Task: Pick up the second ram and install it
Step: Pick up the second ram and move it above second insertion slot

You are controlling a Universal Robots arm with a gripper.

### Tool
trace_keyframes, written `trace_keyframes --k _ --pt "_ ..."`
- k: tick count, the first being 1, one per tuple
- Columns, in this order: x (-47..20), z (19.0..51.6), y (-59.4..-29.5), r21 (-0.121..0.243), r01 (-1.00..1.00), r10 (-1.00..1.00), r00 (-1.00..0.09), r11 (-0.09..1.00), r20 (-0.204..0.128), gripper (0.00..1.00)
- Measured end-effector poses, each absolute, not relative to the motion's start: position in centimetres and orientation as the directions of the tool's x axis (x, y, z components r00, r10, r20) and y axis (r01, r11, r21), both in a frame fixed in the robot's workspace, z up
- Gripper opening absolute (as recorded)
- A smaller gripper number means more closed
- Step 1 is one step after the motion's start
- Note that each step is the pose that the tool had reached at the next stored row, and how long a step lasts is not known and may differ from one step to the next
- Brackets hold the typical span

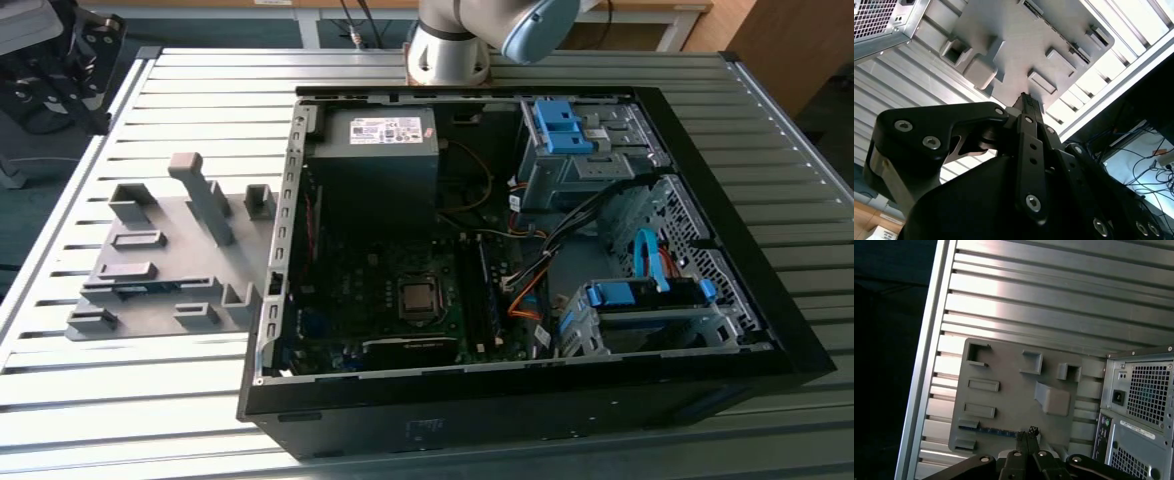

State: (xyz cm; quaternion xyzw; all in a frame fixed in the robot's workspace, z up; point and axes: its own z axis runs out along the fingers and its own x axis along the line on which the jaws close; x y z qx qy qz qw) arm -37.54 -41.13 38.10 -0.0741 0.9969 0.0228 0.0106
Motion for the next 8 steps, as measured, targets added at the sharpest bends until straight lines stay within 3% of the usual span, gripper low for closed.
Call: trace_keyframes --k 8 --pt "-37.54 38.1 -41.13 0.044 -0.156 -0.155 -0.988 0.987 -0.024 0.11"
